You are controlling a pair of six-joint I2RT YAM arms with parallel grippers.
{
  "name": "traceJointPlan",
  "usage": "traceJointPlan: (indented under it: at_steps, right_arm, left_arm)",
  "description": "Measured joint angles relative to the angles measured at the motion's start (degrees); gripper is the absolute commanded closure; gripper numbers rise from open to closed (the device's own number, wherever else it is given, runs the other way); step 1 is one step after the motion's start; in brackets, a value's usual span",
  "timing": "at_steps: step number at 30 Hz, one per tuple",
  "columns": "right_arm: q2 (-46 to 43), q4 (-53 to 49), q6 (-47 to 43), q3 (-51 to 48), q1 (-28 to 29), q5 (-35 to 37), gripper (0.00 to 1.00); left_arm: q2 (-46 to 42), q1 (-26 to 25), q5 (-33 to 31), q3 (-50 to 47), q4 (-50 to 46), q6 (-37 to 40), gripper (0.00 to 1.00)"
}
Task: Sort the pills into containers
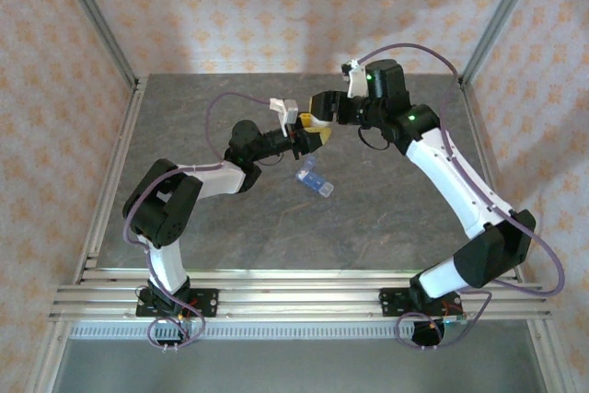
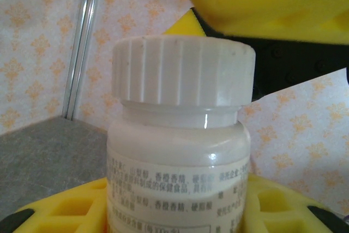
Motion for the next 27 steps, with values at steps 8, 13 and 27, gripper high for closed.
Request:
traceJointPlan:
  at_steps: [8,13,27]
  right_arm:
    - [-1.6,-0.3,0.3,0.0,0.0,1.1,0.25]
    - [-2.0,-0.3,0.4,0.0,0.0,1.1,0.25]
    - [-2.0,-0.7,1.0,-0.7,0.0,2.0,0.25]
  left_arm:
    - [1.0,0.0,0.0,0.0,0.0,0.0,1.0]
    - [1.3,0.0,0.0,0.0,0.0,0.0,1.0]
    - [1.3,0.0,0.0,0.5,0.1,0.0,1.0]
